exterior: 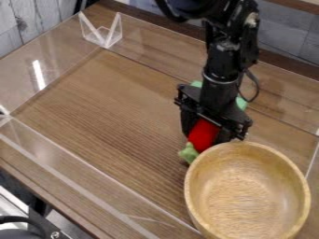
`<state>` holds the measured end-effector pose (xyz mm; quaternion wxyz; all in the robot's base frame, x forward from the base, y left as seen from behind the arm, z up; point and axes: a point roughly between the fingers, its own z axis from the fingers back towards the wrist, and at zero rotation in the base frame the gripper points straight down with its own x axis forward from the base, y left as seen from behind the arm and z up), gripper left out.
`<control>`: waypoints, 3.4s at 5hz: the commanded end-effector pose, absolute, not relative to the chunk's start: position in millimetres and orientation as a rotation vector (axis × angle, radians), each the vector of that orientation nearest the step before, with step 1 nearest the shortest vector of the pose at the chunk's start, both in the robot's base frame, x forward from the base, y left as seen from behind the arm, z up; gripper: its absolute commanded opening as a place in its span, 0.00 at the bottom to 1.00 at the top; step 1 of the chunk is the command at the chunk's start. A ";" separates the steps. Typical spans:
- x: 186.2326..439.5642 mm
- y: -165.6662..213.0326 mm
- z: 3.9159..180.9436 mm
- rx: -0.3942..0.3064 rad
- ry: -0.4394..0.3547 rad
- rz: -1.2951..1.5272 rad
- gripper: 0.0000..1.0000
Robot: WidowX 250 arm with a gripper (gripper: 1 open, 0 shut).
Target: Move the red fruit to the left
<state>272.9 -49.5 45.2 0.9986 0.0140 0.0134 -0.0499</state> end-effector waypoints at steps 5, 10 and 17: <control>279.3 2.0 140.3 -0.010 -0.114 -0.113 0.00; 268.4 -15.7 134.1 -0.008 -0.100 -0.115 0.00; 276.0 -0.4 152.1 -0.009 -0.094 0.053 0.00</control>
